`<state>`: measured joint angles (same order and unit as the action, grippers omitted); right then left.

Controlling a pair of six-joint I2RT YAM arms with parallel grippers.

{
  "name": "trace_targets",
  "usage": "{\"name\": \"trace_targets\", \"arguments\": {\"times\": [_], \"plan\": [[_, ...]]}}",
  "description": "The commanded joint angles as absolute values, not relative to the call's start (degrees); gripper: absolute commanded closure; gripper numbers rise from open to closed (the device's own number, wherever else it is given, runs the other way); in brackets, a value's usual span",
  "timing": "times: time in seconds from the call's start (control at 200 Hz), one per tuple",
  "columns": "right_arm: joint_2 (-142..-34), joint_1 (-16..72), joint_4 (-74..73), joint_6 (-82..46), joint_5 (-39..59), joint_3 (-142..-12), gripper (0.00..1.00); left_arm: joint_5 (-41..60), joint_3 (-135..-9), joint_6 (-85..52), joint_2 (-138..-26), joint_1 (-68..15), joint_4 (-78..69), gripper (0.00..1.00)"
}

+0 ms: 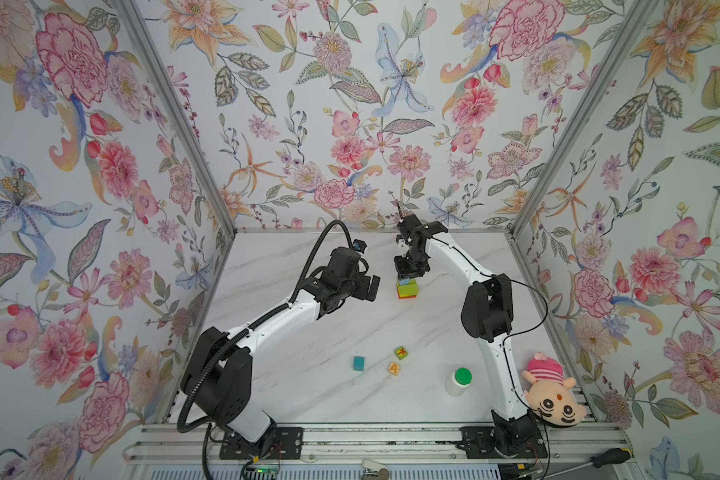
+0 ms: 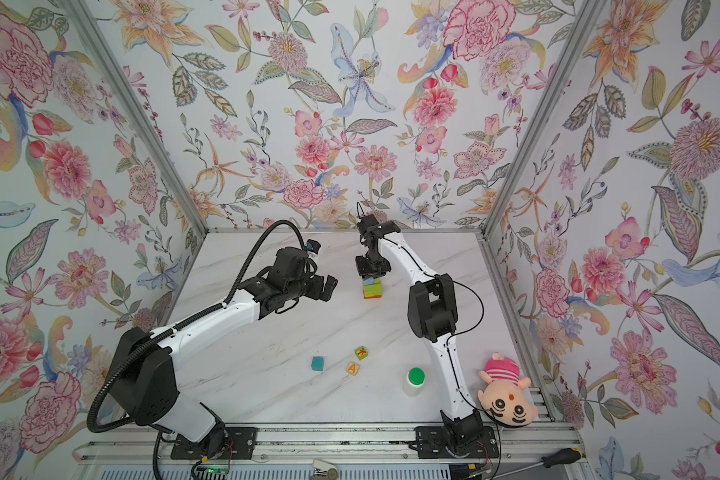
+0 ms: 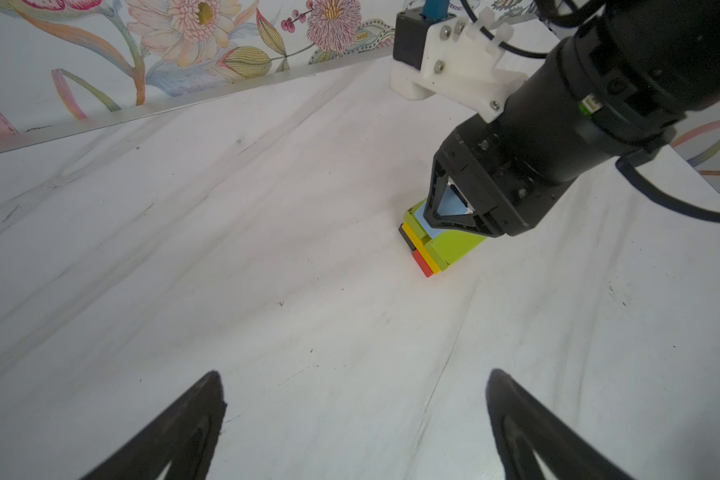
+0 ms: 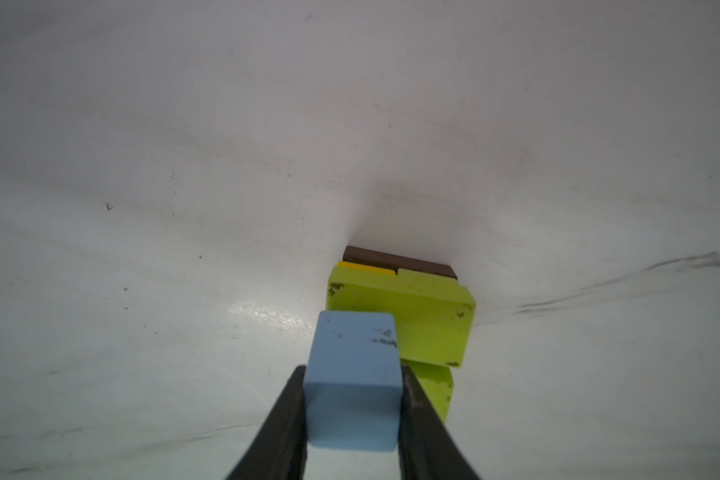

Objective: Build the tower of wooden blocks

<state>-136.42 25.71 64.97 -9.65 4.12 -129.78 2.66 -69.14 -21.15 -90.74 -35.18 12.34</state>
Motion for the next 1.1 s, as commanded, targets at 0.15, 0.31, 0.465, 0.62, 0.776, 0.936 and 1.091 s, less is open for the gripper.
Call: {"name": "trace_targets", "arguments": {"times": [0.15,0.31,0.465,0.62,0.776,0.936,1.091], "plan": [[-137.5,25.3,66.4,-10.1,4.6,-131.5,0.65,3.2,-69.1,-19.5,-90.0,-34.1,12.4,0.01],[-137.8,25.2,66.4,-10.2,4.5,-131.6,0.61,3.5,-69.2,-19.3,-90.0,-33.8,12.7,0.01],[-137.9,25.1,66.3,-10.5,4.4,-131.8,0.54,3.7,-69.2,-19.0,-90.0,-33.7,12.9,0.01],[-137.0,25.1,66.4,-10.8,4.7,-132.2,0.48,3.6,-69.1,-18.9,-90.0,-33.5,13.2,0.01],[-134.5,25.1,66.4,-11.1,5.1,-132.8,0.45,3.2,-68.6,-19.0,-87.6,-33.4,13.6,0.01],[-131.1,25.1,66.5,-11.3,5.6,-132.6,0.43,2.6,-66.5,-20.6,-85.2,-33.3,13.6,0.00],[-128.0,25.3,66.5,-11.3,6.5,-131.6,0.43,1.6,-62.5,-23.3,-81.4,-33.3,13.0,0.01]]}}
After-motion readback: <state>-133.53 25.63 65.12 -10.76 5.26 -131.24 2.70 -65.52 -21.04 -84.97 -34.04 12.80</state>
